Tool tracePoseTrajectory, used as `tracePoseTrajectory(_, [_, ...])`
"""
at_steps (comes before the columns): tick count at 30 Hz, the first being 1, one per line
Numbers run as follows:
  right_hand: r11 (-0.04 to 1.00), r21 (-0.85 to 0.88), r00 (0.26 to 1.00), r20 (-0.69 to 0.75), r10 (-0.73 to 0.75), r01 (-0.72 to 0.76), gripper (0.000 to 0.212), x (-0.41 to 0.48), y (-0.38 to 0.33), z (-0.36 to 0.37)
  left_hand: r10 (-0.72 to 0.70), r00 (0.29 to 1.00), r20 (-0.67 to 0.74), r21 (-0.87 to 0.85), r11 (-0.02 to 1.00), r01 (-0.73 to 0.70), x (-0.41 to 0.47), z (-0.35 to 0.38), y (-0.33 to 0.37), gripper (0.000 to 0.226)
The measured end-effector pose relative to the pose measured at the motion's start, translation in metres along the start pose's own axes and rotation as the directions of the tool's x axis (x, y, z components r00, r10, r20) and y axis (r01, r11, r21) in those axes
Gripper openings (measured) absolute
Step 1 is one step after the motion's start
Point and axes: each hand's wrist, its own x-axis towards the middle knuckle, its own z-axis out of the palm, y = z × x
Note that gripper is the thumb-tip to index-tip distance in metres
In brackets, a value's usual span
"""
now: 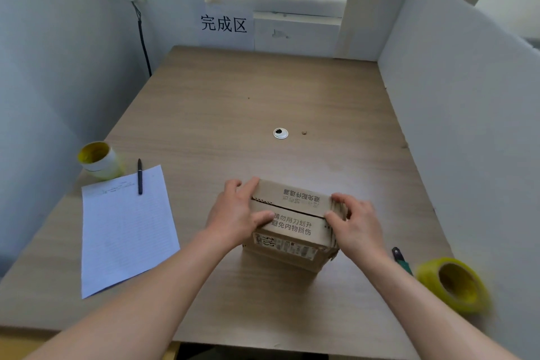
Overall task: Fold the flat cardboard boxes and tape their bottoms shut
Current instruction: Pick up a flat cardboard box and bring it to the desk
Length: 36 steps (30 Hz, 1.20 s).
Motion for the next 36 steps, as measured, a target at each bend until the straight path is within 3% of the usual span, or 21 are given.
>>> tracePoseTrajectory(3, [0.978,0.209,1.000,0.014,-0.010,0.006,0.048,-0.014,0.005,0.018,0.048,0.995,0.090,-0.118,0.992,-0.037,0.000,0.014,-0.002,0.070])
tracePoseTrajectory(5, [0.959,0.281,0.999,-0.030,-0.035,0.042,0.044,-0.022,0.005,0.031,0.091,0.996,0.010,-0.244,0.966,-0.086,-0.002,0.022,0.001,0.058])
tracePoseTrajectory(9, [0.910,0.412,0.986,-0.164,0.033,0.038,0.023,-0.028,0.002,0.044,-0.112,0.976,-0.187,-0.388,0.921,0.031,-0.008,0.029,0.014,0.036])
tracePoseTrajectory(13, [0.905,0.424,0.979,-0.196,0.057,0.032,0.023,-0.031,0.008,0.047,-0.168,0.936,-0.309,-0.320,0.945,0.064,-0.013,0.034,0.012,0.030])
tracePoseTrajectory(16, [0.913,0.407,0.987,-0.154,0.040,0.026,0.025,-0.030,0.007,0.050,-0.146,0.947,-0.285,-0.235,0.969,0.078,-0.011,0.035,0.001,0.038])
tracePoseTrajectory(19, [0.923,0.383,0.988,-0.151,0.022,0.038,0.026,-0.026,0.007,0.048,0.070,0.971,-0.230,-0.045,0.996,-0.083,-0.011,0.037,-0.003,0.043])
tracePoseTrajectory(21, [0.928,0.371,0.990,-0.139,0.011,0.042,0.026,-0.023,0.008,0.047,0.139,0.979,-0.147,-0.020,0.989,-0.144,-0.011,0.038,-0.004,0.043])
tracePoseTrajectory(33, [0.933,0.353,0.996,-0.079,-0.040,0.065,0.026,-0.024,0.011,0.042,0.096,0.987,-0.129,0.012,0.995,-0.095,-0.015,0.040,-0.003,0.040])
tracePoseTrajectory(36, [0.935,0.347,0.997,-0.063,-0.050,0.069,0.025,-0.025,0.012,0.042,0.170,0.972,-0.163,0.209,0.969,-0.134,-0.018,0.039,0.003,0.043])
